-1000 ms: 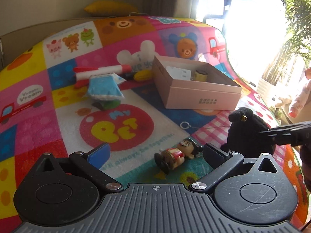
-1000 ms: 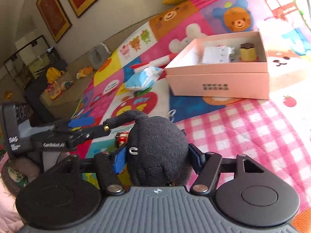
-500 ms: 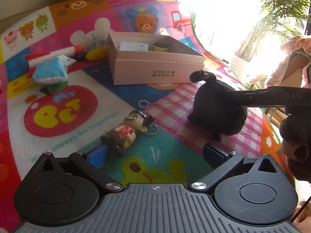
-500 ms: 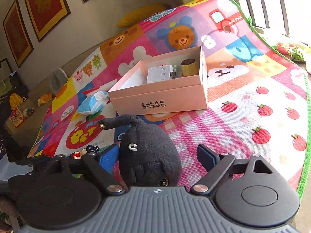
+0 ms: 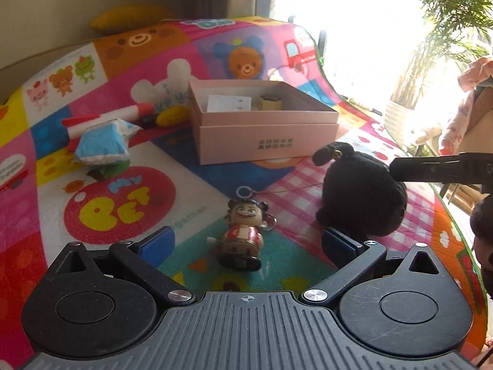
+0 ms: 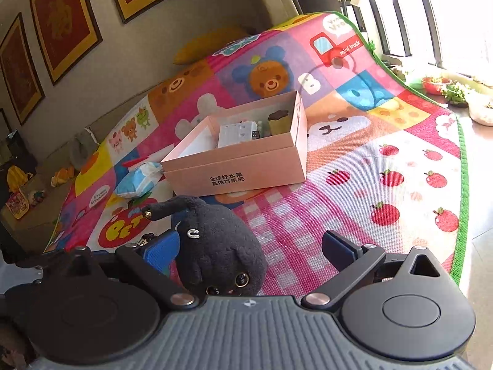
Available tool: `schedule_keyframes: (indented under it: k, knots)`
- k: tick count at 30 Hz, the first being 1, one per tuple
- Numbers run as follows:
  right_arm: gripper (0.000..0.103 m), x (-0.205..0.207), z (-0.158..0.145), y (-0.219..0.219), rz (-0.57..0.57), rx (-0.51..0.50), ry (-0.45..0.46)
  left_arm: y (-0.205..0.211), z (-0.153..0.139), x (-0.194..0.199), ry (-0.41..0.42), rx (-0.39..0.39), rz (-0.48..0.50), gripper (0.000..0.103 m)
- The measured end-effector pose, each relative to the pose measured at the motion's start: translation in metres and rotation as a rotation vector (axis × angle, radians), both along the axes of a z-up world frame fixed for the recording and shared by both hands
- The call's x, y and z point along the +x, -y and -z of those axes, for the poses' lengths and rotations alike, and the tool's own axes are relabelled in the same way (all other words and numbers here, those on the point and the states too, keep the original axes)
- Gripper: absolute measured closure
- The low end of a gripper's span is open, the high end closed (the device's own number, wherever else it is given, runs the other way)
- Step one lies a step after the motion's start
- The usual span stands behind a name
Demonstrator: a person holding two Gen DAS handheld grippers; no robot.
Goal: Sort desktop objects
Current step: 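Lift the black plush cat with right while left grasps the boy figure keychain, then carry the plush cat with right while left carries the figure into the box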
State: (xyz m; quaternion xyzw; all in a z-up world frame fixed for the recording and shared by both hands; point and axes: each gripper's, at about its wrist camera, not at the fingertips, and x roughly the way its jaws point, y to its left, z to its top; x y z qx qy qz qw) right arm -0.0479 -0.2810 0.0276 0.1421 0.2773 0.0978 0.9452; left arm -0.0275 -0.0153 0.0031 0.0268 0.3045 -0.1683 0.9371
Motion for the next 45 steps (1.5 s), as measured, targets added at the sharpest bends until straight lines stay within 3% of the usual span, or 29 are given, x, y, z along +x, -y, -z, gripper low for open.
schedule_keyframes:
  k: [7, 9, 10, 11, 18, 23, 29, 33, 36, 39, 40, 42, 45]
  knots:
    - [0.003, -0.012, -0.012, -0.017, -0.023, -0.12, 0.076, 0.008, 0.008, 0.018, -0.024, 0.055, -0.02, 0.001]
    - [0.003, -0.015, -0.013, -0.023, -0.031, -0.161, 0.087, 0.011, 0.009, 0.018, -0.021, 0.056, -0.009, 0.008]
    - [0.003, -0.015, -0.012, -0.026, -0.035, -0.178, 0.09, 0.012, 0.01, 0.019, -0.026, 0.055, -0.004, 0.024]
    - [0.003, -0.016, -0.012, -0.029, -0.039, -0.196, 0.093, 0.012, 0.011, 0.019, -0.036, 0.053, 0.001, 0.032]
    - [0.003, -0.018, -0.01, -0.036, -0.057, -0.22, 0.099, 0.011, 0.01, 0.023, -0.02, 0.032, 0.005, 0.034]
    - [0.003, -0.018, -0.008, -0.043, -0.067, -0.241, 0.097, 0.017, 0.012, 0.031, -0.033, 0.03, 0.032, 0.06]
    - [0.003, -0.017, -0.007, -0.065, -0.121, -0.368, 0.13, 0.019, 0.01, 0.017, -0.011, 0.046, 0.071, 0.06]
    - [0.005, 0.0, 0.0, -0.073, -0.148, -0.393, 0.086, 0.01, 0.006, 0.007, -0.006, 0.045, 0.062, 0.06]
    - [0.014, 0.013, 0.004, -0.073, -0.152, -0.379, 0.039, 0.004, 0.006, 0.001, -0.017, 0.049, 0.053, 0.06]
    - [0.026, 0.024, 0.006, -0.071, -0.151, -0.352, -0.022, 0.0, 0.007, -0.003, -0.022, 0.059, 0.051, 0.061]
    - [0.035, 0.025, 0.006, -0.071, -0.141, -0.358, -0.032, -0.001, 0.006, -0.005, -0.022, 0.059, 0.051, 0.061]
    - [0.037, 0.025, 0.002, -0.069, -0.143, -0.364, -0.05, -0.002, 0.003, -0.007, -0.013, 0.058, 0.053, 0.061]
    - [0.038, 0.021, -0.008, -0.061, -0.177, -0.296, -0.102, 0.0, -0.008, -0.012, 0.025, 0.063, 0.067, 0.061]
